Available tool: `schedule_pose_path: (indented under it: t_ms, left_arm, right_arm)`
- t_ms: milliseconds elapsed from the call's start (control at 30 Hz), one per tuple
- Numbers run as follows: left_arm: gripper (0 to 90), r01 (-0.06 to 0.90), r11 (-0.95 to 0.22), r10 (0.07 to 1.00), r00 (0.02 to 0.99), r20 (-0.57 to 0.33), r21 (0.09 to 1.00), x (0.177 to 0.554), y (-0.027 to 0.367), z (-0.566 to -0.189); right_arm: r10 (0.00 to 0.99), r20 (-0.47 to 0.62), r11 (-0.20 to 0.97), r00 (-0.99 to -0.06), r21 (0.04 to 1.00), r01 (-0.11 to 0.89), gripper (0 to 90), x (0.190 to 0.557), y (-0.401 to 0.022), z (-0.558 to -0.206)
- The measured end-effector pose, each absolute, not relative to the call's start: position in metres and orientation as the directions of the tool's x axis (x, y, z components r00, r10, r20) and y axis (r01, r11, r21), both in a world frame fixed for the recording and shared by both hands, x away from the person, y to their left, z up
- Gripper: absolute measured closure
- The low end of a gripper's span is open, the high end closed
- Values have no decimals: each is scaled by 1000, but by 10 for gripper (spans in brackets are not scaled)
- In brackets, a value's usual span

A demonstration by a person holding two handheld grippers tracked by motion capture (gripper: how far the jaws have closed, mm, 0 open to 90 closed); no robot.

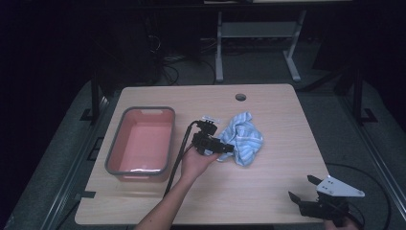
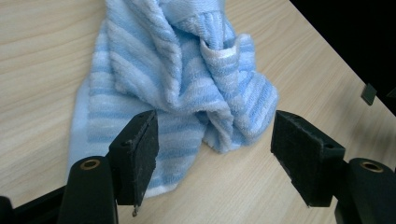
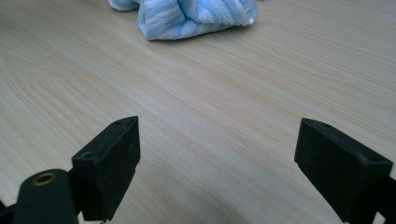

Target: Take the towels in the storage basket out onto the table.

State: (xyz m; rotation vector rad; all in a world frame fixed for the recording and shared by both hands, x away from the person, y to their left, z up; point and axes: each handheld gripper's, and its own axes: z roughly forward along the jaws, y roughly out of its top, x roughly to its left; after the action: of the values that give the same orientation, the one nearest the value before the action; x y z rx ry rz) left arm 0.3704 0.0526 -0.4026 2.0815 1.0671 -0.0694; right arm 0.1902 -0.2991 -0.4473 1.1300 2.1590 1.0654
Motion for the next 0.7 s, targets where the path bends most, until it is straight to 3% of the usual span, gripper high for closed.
schedule_pose_path:
  t_ms: [700]
  left_arm:
    - [319, 690, -340, 649, 664, -372, 639, 347, 70, -400]
  right_arm:
    - [839, -67, 362, -541, 810, 462, 137, 191, -301, -447]
